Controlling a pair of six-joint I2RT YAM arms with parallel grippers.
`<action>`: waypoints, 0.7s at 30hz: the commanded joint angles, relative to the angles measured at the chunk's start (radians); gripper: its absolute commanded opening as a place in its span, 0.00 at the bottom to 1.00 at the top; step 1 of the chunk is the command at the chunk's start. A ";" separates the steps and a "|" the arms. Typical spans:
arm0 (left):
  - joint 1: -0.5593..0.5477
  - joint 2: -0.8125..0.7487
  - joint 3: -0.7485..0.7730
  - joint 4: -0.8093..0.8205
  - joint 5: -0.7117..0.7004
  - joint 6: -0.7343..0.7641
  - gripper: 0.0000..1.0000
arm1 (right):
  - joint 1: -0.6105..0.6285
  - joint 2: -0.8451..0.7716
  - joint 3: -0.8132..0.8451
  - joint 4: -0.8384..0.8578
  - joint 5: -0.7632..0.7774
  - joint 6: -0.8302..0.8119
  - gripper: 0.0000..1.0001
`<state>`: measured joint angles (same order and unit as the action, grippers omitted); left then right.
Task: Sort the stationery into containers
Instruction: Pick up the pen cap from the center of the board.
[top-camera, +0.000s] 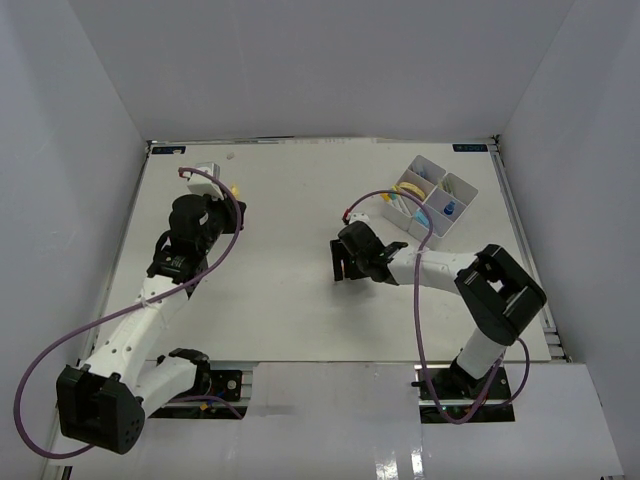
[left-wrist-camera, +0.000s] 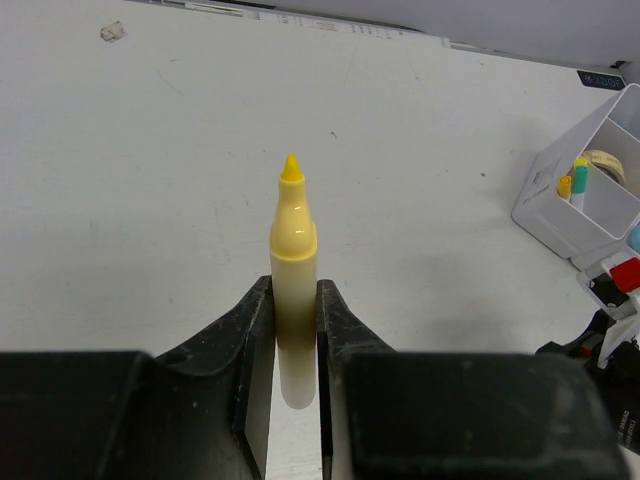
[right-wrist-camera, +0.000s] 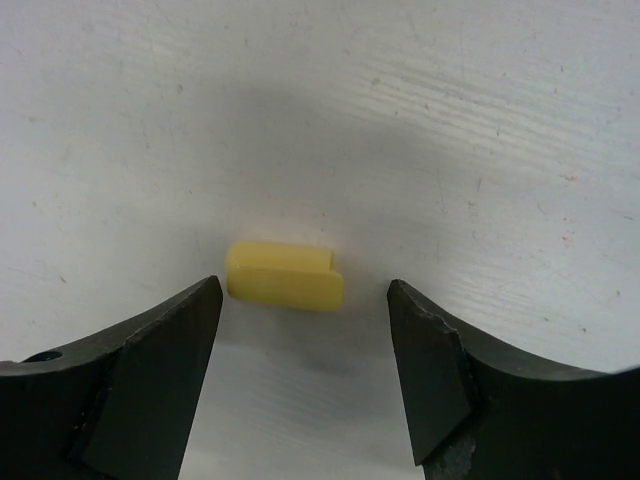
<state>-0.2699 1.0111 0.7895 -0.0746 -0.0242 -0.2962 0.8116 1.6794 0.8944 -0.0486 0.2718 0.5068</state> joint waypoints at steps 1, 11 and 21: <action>0.005 -0.034 -0.006 0.024 0.023 0.011 0.04 | 0.008 -0.075 0.034 -0.109 -0.019 -0.140 0.74; 0.006 -0.043 -0.007 0.027 0.056 0.034 0.04 | 0.003 -0.043 0.294 -0.427 -0.359 -0.849 0.72; 0.006 -0.057 -0.016 0.035 0.050 0.039 0.04 | -0.005 0.166 0.509 -0.609 -0.390 -1.027 0.69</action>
<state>-0.2699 0.9894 0.7773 -0.0673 0.0158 -0.2672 0.8116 1.8149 1.3300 -0.5545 -0.1009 -0.4290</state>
